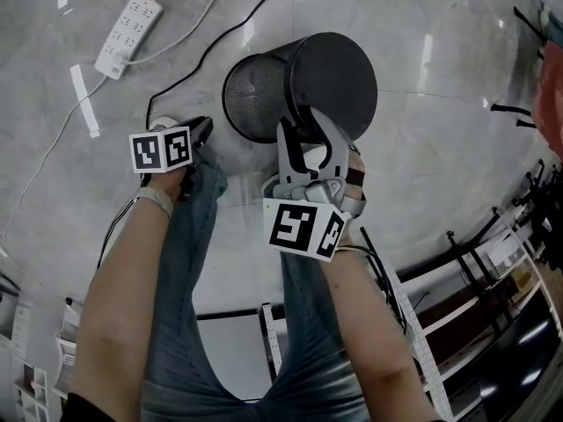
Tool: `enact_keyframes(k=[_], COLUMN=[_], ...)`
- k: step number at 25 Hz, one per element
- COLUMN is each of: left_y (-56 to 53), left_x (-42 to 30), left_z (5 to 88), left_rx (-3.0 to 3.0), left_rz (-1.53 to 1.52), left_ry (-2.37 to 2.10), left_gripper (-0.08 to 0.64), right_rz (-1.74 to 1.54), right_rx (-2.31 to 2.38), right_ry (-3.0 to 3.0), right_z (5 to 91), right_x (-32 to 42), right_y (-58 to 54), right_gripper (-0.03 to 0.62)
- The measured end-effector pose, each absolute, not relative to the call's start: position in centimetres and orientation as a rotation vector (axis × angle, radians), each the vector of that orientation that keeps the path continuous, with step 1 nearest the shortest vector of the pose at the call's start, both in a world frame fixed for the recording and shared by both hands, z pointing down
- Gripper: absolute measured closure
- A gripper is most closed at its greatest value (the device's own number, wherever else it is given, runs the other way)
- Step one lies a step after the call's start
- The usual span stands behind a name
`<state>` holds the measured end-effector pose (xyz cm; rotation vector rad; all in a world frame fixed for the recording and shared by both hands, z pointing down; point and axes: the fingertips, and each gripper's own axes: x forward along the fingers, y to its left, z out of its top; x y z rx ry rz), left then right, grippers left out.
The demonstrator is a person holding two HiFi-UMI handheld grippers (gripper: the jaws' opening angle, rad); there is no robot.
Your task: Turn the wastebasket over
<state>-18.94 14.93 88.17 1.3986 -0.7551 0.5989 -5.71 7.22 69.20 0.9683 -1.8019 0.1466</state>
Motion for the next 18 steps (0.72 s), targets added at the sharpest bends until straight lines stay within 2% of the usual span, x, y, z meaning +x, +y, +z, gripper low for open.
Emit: enact_keyframes(k=[16, 18], left_y=[11.5, 11.5], left_x=[-23.3, -23.2], left_z=[83.5, 83.3], left_rx=[1.480, 1.489], left_rz=[0.550, 0.554], left_ry=[-0.817, -0.814], left_gripper=[0.503, 0.503], right_rz=[-0.010, 0.031], right_rx=[0.821, 0.814], right_ry=[-1.678, -1.650], right_z=[71.8, 72.7], right_x=[-10.3, -9.9], right_y=[9.2, 9.4], right_gripper=[0.425, 0.445])
